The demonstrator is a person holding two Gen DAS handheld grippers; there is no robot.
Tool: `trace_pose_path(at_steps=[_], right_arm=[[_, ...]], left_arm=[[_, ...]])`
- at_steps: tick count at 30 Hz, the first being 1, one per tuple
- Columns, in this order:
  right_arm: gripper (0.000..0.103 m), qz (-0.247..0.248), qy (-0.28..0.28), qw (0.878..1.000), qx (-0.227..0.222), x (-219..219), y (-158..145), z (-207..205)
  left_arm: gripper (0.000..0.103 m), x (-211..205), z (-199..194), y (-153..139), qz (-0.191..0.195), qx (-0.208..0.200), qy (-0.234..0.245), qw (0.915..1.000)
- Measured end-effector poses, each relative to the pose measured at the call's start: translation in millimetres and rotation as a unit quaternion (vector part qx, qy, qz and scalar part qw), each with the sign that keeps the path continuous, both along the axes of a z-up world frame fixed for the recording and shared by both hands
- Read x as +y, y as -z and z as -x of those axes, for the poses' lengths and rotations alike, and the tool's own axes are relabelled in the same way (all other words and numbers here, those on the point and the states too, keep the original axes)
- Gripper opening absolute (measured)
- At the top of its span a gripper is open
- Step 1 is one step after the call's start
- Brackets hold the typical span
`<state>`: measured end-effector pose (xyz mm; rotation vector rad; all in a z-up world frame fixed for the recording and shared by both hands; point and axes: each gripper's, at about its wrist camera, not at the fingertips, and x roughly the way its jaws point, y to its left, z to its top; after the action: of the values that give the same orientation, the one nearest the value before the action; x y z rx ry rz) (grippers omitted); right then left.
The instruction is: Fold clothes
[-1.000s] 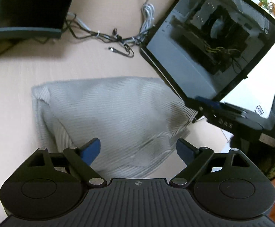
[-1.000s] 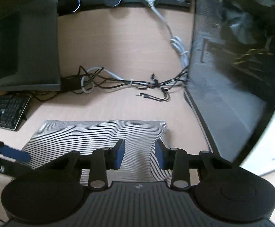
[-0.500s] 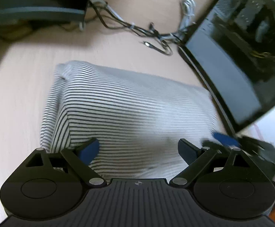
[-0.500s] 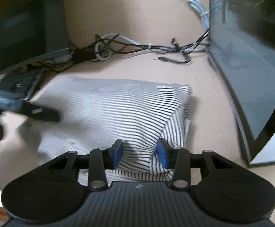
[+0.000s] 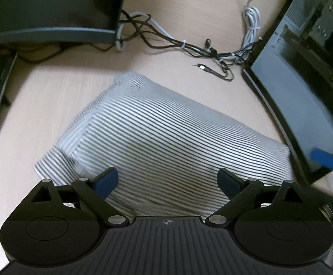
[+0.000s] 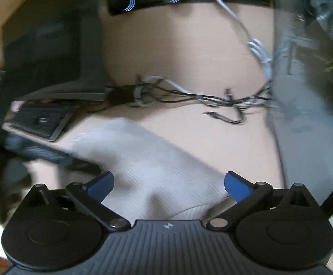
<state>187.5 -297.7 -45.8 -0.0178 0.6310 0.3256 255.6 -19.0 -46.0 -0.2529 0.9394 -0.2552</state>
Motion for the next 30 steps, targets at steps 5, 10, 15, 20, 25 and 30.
trace_pose_path(at_steps=[5,10,15,20,25,30], right_arm=[[0.1,0.051,0.012,0.998,0.022,2,33,-25],[0.1,0.044,0.04,0.997,0.049,2,55,-17],[0.1,0.031,0.057,0.996,0.062,5,55,10],[0.1,0.009,0.071,0.994,0.083,18,47,43],[0.1,-0.029,0.014,0.994,0.103,39,31,67],[0.1,-0.029,-0.011,0.997,0.072,40,1,79]], left_arm=[[0.097,-13,9,2,0.03,0.015,0.018,0.9993],[0.097,-24,11,9,0.044,0.035,0.046,0.9974],[0.097,-22,2,18,0.053,0.045,0.058,0.9959],[0.097,-25,-9,20,0.033,0.028,0.076,0.9962],[0.097,-23,-17,20,0.011,0.011,0.079,0.9967],[0.097,-11,-19,15,0.005,0.008,0.067,0.9977]])
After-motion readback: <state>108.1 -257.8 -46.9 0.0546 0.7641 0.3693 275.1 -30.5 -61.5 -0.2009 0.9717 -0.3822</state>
